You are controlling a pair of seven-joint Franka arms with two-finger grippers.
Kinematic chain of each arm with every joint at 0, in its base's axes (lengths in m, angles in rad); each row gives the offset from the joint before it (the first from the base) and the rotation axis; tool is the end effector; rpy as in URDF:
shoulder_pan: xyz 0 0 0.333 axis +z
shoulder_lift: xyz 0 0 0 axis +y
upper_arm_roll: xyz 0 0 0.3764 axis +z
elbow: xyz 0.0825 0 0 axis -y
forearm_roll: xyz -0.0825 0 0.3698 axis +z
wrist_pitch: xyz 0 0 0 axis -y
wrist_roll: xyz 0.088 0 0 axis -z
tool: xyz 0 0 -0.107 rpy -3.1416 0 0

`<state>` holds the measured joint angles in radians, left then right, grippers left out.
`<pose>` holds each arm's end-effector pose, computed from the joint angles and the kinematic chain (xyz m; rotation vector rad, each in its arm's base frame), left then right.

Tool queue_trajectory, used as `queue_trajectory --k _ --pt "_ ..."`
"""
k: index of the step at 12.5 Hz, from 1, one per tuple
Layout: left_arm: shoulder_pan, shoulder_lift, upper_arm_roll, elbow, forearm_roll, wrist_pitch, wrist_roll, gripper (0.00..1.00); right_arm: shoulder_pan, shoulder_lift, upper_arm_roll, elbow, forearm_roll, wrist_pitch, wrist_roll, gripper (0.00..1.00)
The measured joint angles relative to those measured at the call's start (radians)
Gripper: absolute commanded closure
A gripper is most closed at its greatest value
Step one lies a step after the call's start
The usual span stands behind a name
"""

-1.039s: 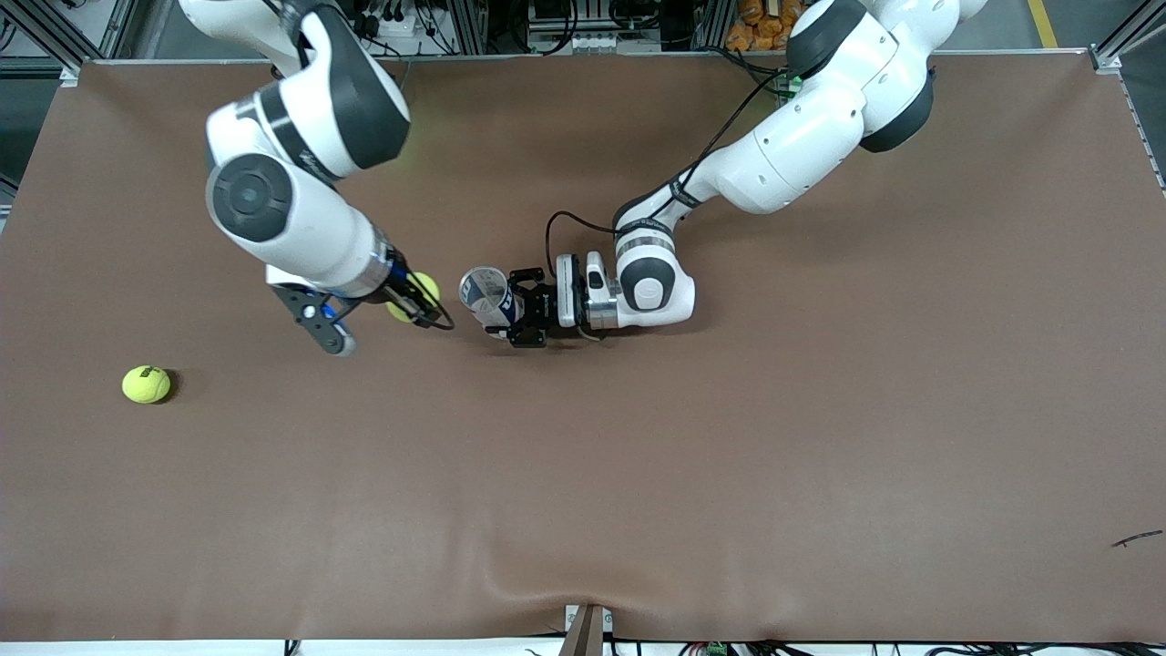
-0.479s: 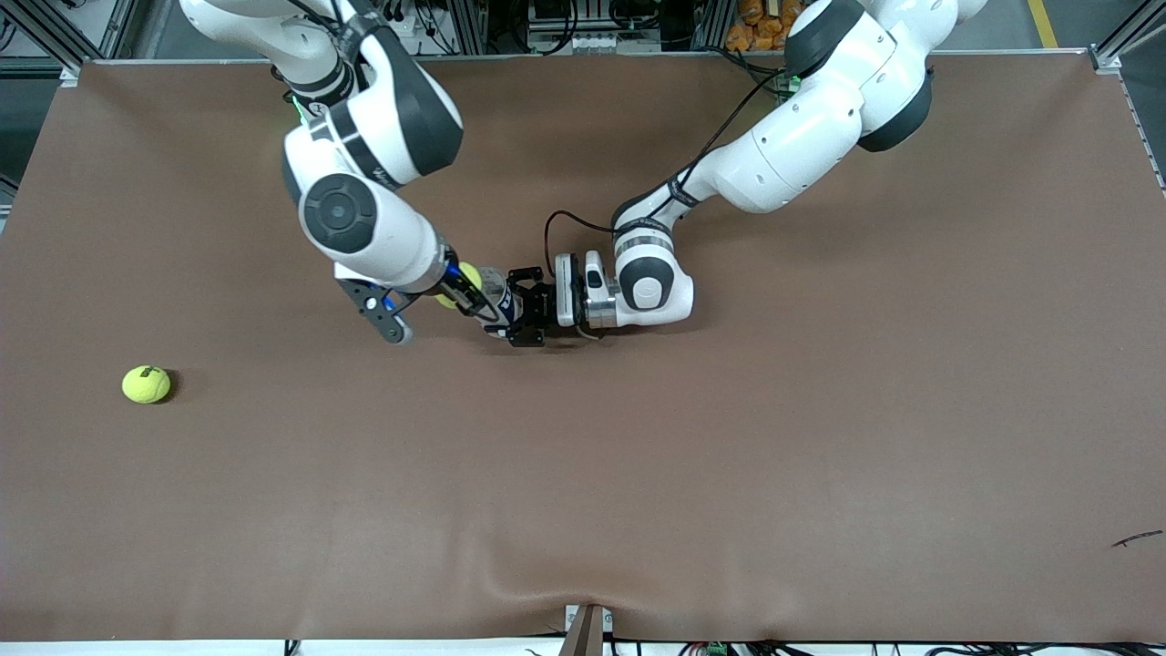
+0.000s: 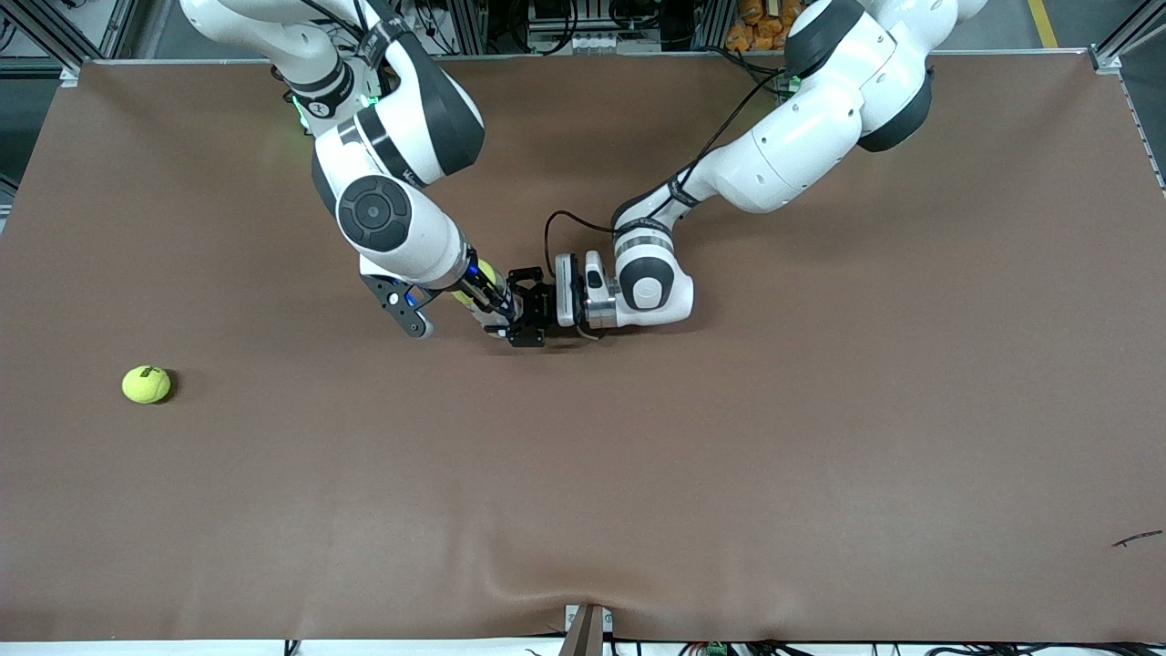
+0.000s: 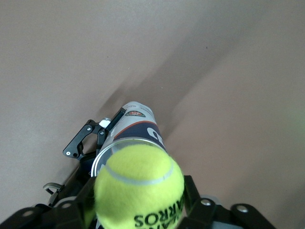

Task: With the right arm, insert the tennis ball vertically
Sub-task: 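Push the tennis ball into the can opening with the right gripper, then open the right gripper and draw it back from the can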

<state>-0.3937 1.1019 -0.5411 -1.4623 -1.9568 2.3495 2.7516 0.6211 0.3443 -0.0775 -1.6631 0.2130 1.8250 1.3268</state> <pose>0.5126 -0.5474 0.1319 1.3019 -1.1842 1.1594 0.5377 0.3523 0.4584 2.8006 -1.2734 -0.3821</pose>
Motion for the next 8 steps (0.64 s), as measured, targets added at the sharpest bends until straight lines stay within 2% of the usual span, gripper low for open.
queue_trajectory --k 5,8 --pt "0.000 0.000 0.000 0.000 0.000 0.000 0.000 0.27 -0.005 0.000 -0.010 0.003 0.000 0.000 0.002 0.00" --pt "0.000 0.000 0.001 0.001 0.000 0.000 0.000 0.26 -0.074 -0.015 -0.025 0.011 -0.006 -0.018 -0.081 0.00"
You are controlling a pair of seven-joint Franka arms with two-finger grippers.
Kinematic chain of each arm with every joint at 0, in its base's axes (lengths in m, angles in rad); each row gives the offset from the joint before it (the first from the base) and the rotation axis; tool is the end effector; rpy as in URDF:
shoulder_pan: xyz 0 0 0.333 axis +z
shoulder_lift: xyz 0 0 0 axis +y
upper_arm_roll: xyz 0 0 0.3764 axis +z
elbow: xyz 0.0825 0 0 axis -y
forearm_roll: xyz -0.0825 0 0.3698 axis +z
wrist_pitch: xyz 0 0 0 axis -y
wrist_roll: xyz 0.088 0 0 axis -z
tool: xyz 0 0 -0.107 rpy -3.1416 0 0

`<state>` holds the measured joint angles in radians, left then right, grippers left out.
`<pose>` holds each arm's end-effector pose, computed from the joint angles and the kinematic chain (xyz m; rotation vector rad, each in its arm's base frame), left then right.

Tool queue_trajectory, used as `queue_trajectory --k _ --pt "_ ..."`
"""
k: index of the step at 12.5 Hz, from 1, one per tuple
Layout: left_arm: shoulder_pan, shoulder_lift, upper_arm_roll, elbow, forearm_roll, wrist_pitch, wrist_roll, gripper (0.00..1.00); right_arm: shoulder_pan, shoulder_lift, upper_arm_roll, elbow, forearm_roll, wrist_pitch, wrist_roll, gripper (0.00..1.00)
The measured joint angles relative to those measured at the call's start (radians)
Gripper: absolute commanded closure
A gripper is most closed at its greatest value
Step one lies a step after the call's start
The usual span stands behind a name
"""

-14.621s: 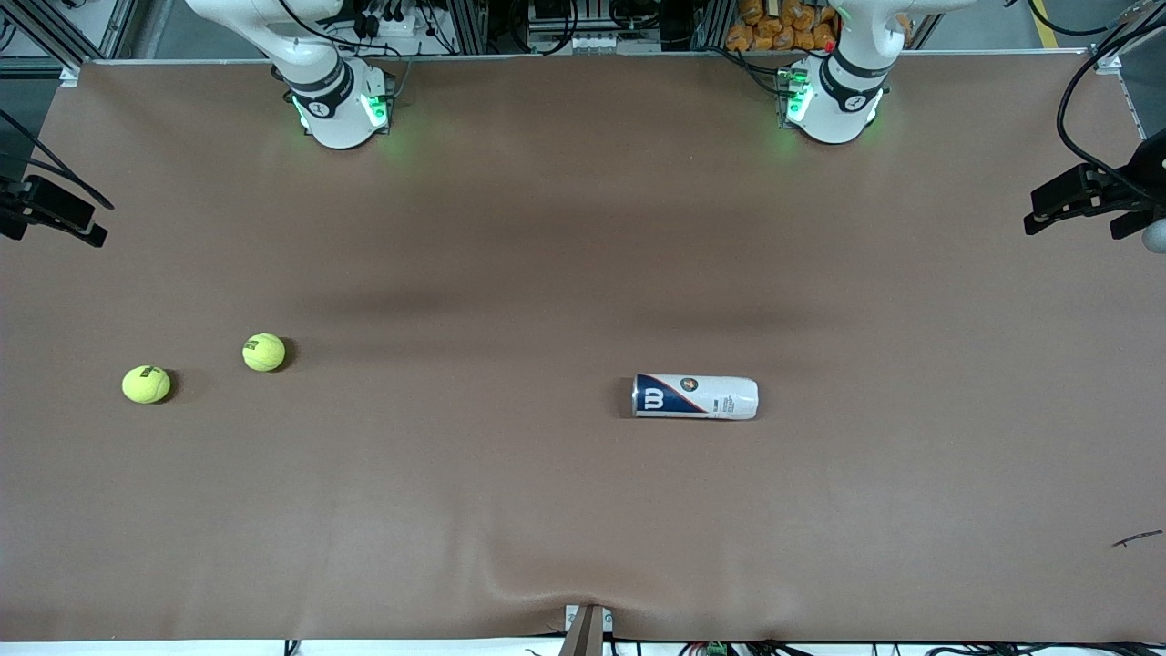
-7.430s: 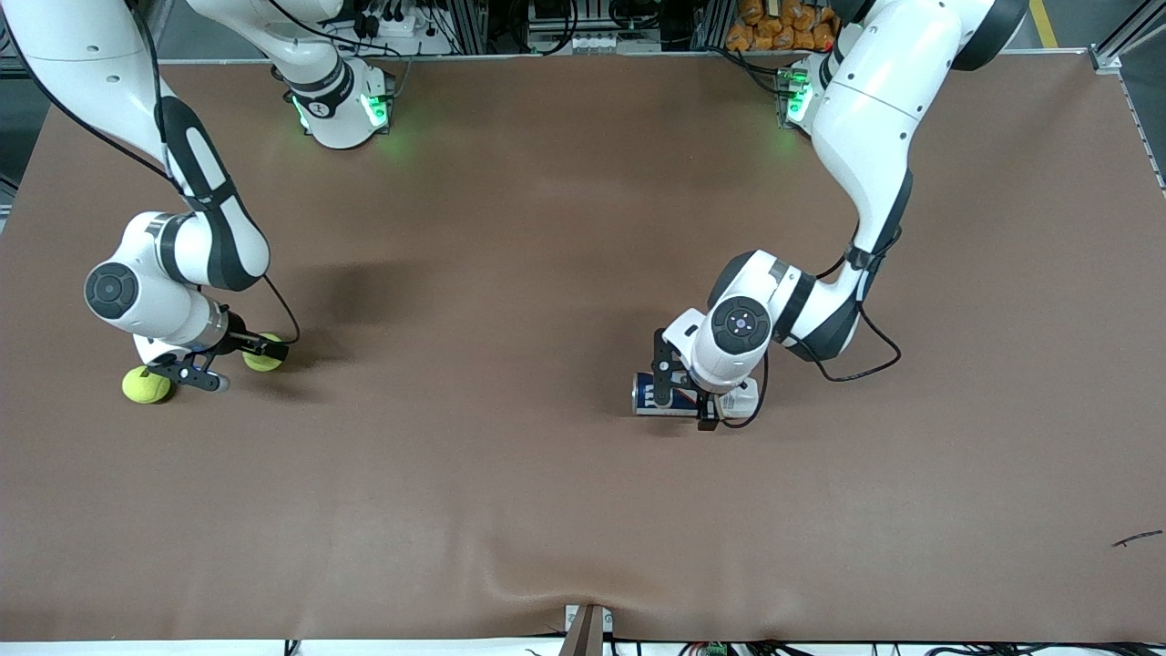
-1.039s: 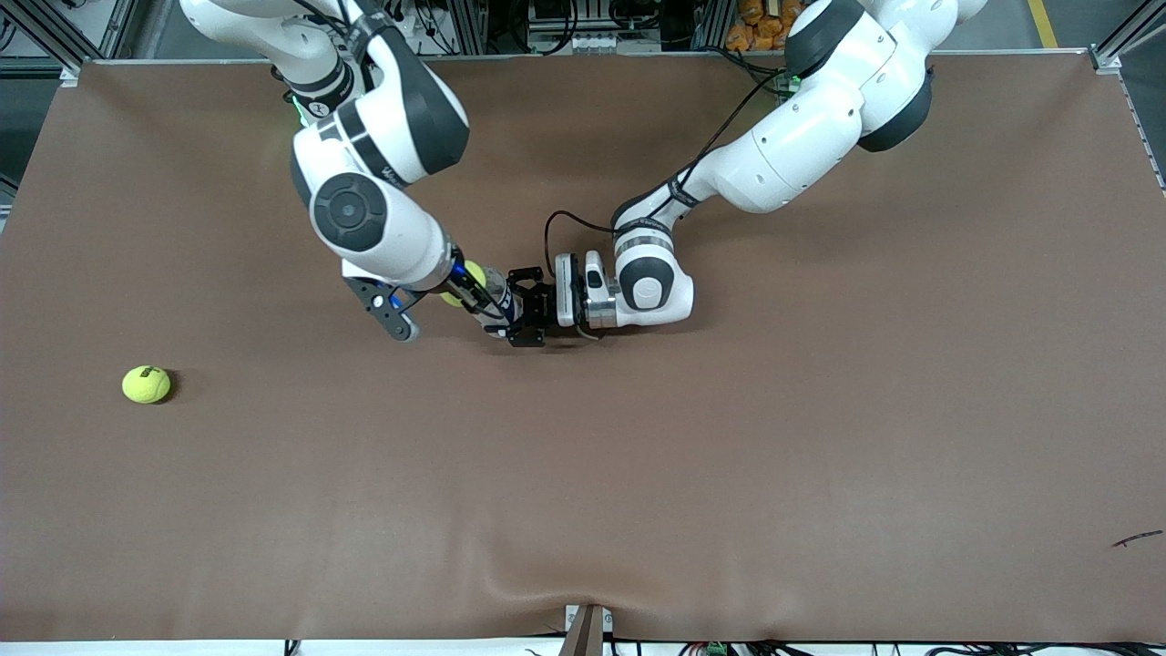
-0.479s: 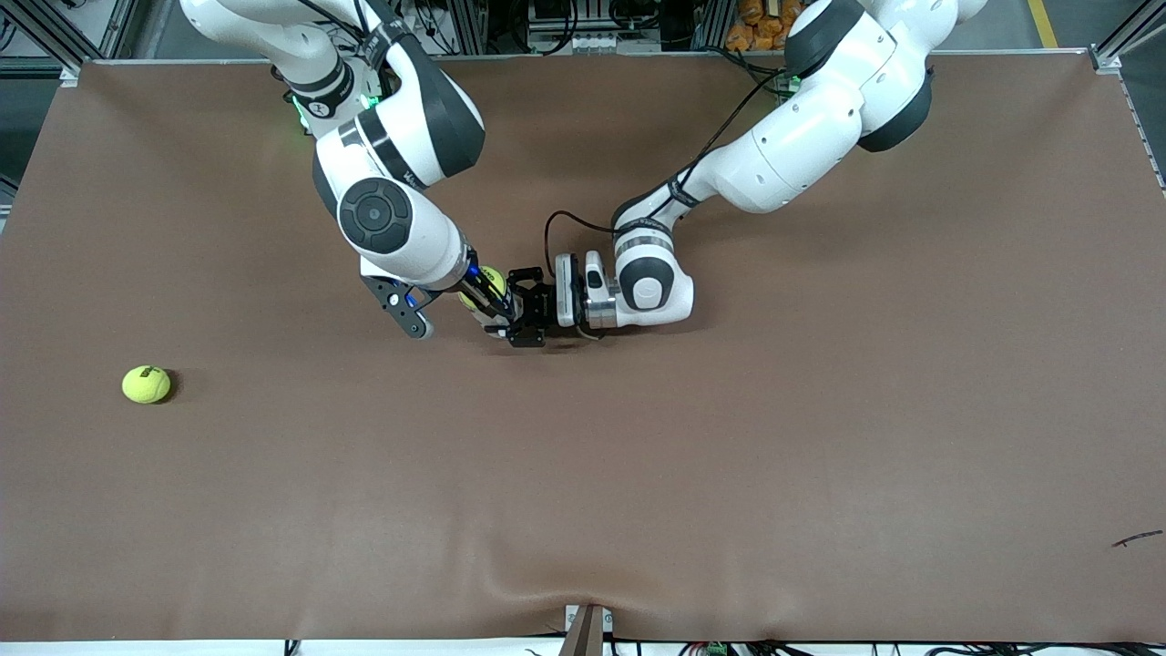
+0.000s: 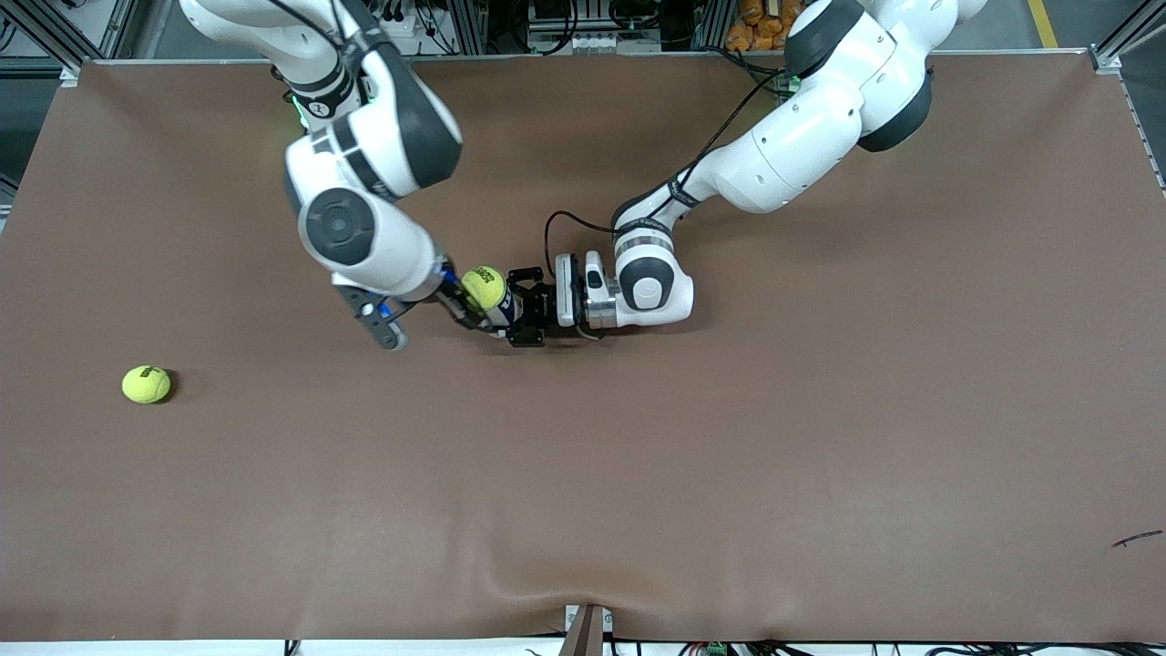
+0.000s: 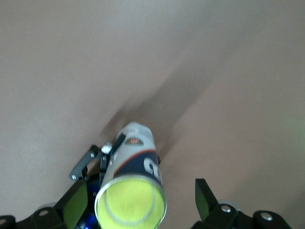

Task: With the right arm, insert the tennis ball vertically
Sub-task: 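Open the right gripper and draw it back from the can, then grasp the second tennis ball with the right gripper and bring it to the can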

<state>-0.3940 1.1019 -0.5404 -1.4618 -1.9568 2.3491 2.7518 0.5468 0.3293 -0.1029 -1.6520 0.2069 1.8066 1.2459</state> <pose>0.5128 -0.5474 0.1319 1.3016 -1.1847 1.1601 0.5673 0.2978 0.4719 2.8141 -1.2996 -0.3671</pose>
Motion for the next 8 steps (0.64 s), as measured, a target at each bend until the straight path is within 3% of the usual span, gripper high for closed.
queue_trajectory --k 2,5,8 --pt "0.000 0.000 0.001 0.001 0.000 0.000 0.006 0.22 -0.100 -0.010 -0.006 0.001 -0.037 -0.019 -0.162 0.00" --pt "0.000 0.000 0.004 0.004 0.000 0.000 0.006 0.21 -0.340 0.005 -0.014 -0.004 -0.131 -0.016 -0.445 0.00" --pt "-0.001 0.000 0.006 0.006 0.000 0.000 0.006 0.16 -0.538 0.062 -0.015 -0.006 -0.216 0.073 -0.749 0.00"
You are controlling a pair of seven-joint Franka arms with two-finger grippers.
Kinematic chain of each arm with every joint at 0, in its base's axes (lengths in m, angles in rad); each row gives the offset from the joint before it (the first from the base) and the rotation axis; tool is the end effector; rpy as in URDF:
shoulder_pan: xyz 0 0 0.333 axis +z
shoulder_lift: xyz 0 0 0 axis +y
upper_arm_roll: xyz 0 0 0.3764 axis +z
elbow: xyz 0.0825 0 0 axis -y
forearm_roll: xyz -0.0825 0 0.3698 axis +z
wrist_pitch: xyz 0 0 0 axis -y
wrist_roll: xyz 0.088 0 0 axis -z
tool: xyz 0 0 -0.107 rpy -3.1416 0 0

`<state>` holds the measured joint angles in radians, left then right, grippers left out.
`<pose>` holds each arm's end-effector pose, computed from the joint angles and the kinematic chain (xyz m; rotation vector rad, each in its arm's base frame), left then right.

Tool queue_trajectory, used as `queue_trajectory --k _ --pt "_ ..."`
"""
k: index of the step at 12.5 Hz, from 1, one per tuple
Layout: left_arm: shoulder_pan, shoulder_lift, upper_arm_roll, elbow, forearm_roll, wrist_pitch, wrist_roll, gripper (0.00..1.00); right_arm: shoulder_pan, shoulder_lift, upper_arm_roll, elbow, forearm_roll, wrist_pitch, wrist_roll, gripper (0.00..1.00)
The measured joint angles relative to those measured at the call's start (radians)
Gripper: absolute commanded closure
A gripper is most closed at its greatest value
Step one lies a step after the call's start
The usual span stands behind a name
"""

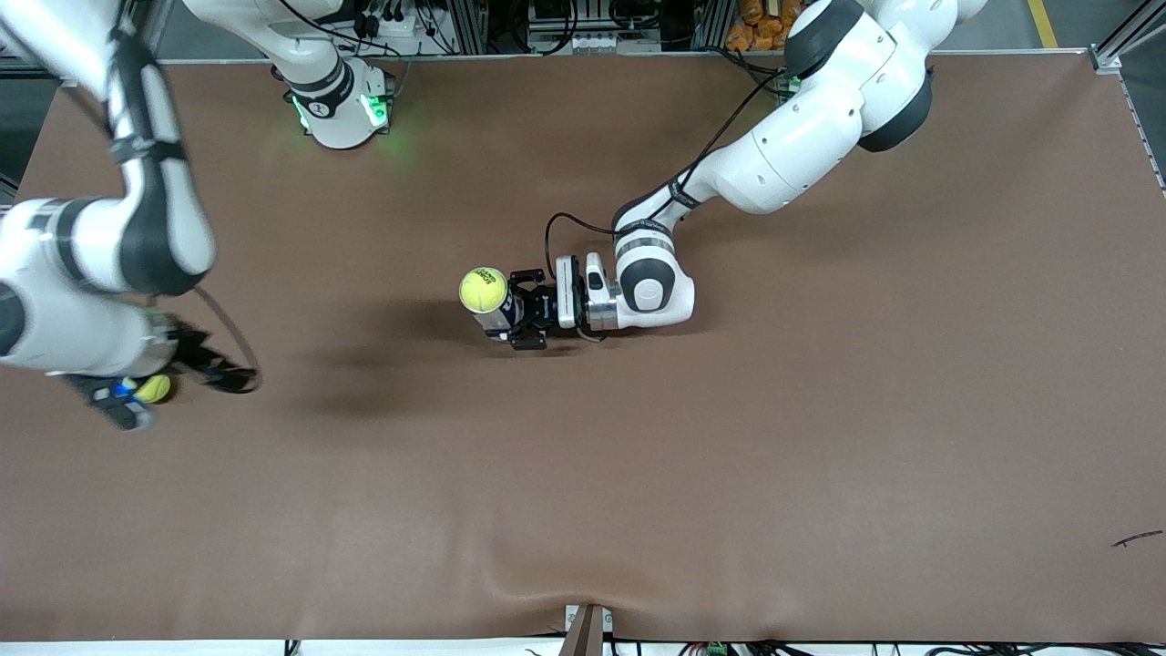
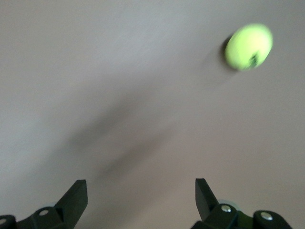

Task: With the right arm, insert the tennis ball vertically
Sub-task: 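Grasp the second tennis ball with the right gripper and bring it to the can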

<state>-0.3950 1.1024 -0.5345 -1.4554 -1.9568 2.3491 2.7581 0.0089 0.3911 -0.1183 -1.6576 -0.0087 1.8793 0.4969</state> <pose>0.5165 -0.5460 0.1321 1.3006 -1.1927 1.1719 0.6516 -0.0618 0.4339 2.9127 -0.8976 -0.2342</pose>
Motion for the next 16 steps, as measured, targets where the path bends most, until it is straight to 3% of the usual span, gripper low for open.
queue_trajectory --k 6,14,15,16 --pt "-0.001 0.000 0.001 0.000 -0.002 0.000 0.000 0.16 -0.292 0.180 0.001 0.003 -0.021 0.209 -0.545 0.00" --pt "-0.002 0.000 0.001 0.000 -0.015 -0.001 0.011 0.10 -0.330 0.283 0.015 0.006 -0.021 0.352 -0.646 0.00" --pt "-0.002 0.000 0.001 0.000 -0.023 -0.006 0.012 0.10 -0.330 0.292 0.015 0.006 -0.021 0.363 -0.646 0.06" --pt "-0.002 0.000 0.001 0.001 -0.032 -0.009 0.013 0.10 -0.331 0.300 0.015 0.006 -0.021 0.367 -0.646 0.27"
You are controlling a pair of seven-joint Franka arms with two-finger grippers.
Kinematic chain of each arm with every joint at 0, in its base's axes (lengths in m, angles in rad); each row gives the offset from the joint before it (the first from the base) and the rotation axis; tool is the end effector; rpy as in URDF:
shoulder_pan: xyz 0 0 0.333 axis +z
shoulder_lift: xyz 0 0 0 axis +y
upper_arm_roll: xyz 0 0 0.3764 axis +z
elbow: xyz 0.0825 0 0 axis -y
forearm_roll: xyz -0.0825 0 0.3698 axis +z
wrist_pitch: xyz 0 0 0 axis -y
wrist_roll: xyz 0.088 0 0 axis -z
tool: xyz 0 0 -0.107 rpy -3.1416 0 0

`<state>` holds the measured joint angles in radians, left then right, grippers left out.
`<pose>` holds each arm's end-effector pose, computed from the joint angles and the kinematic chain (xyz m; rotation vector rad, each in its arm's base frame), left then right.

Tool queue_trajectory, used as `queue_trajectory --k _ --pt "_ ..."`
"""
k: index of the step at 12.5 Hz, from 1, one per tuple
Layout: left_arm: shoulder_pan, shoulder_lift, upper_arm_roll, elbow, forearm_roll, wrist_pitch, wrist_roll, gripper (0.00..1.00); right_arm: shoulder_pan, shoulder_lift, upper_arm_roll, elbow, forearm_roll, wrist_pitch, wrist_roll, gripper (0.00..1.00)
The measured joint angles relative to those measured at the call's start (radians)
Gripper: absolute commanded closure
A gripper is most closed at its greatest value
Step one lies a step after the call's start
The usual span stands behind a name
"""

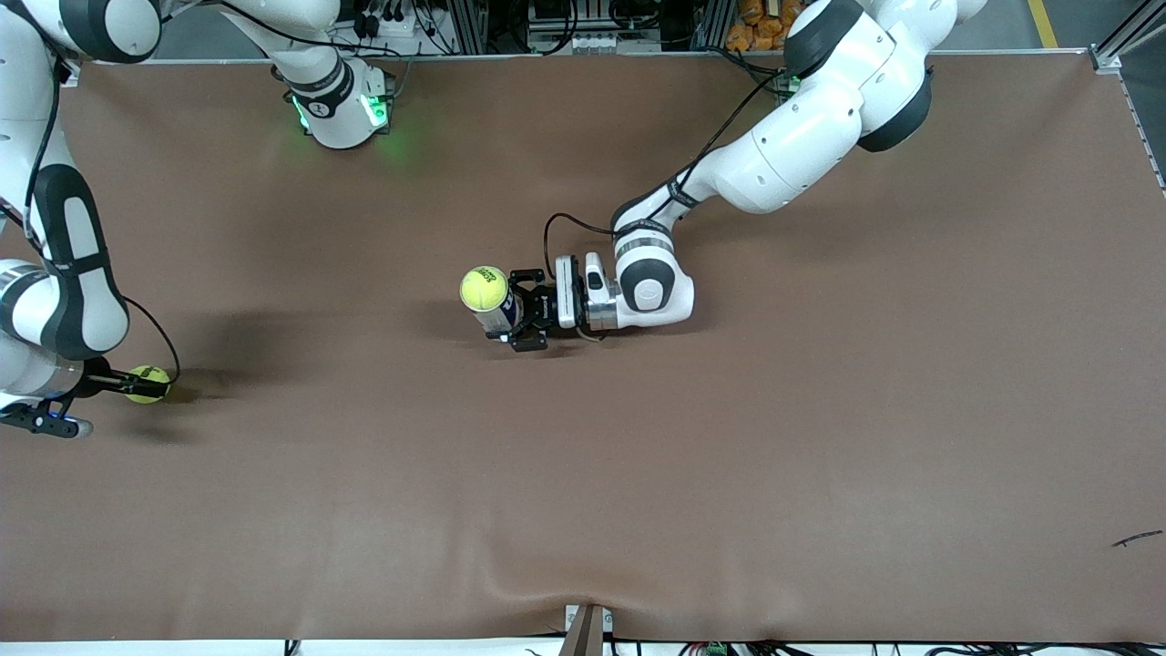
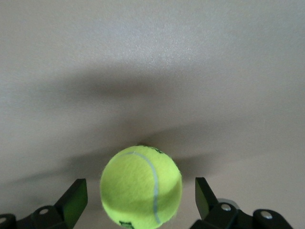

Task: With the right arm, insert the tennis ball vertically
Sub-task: 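Grasp the second tennis ball with the right gripper and bring it to the can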

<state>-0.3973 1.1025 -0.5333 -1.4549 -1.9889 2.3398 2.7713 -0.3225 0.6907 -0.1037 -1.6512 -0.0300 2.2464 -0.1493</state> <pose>0.5160 -0.5476 0.1329 1.3048 -1.1669 1.1864 0.6452 -0.2810 0.2592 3.0555 -0.3629 -0.1757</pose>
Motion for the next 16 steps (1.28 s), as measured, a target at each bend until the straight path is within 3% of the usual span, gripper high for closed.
queue_trajectory --k 1,2,4,7,12,16 --pt "-0.001 0.000 0.000 0.000 -0.004 -0.003 0.000 0.10 -0.001 0.004 0.000 0.000 0.000 0.001 0.000 0.43" --pt "-0.002 0.000 0.000 0.000 -0.007 -0.005 0.000 0.10 -0.001 0.005 0.000 0.000 0.000 0.001 0.000 0.47" --pt "-0.004 0.000 0.000 0.000 -0.009 -0.005 0.000 0.11 0.000 0.004 0.002 0.004 0.000 -0.008 0.000 0.47" --pt "-0.004 0.000 0.001 0.000 -0.009 -0.006 0.000 0.12 0.037 -0.040 0.027 0.051 0.010 -0.161 0.059 0.46" --pt "-0.005 0.000 0.002 0.000 -0.009 -0.006 0.000 0.13 0.307 -0.283 0.054 0.077 0.170 -0.496 0.386 0.45" --pt "-0.005 0.001 0.002 0.000 -0.009 -0.006 0.000 0.13 0.518 -0.394 0.058 0.077 0.285 -0.605 0.690 0.45"
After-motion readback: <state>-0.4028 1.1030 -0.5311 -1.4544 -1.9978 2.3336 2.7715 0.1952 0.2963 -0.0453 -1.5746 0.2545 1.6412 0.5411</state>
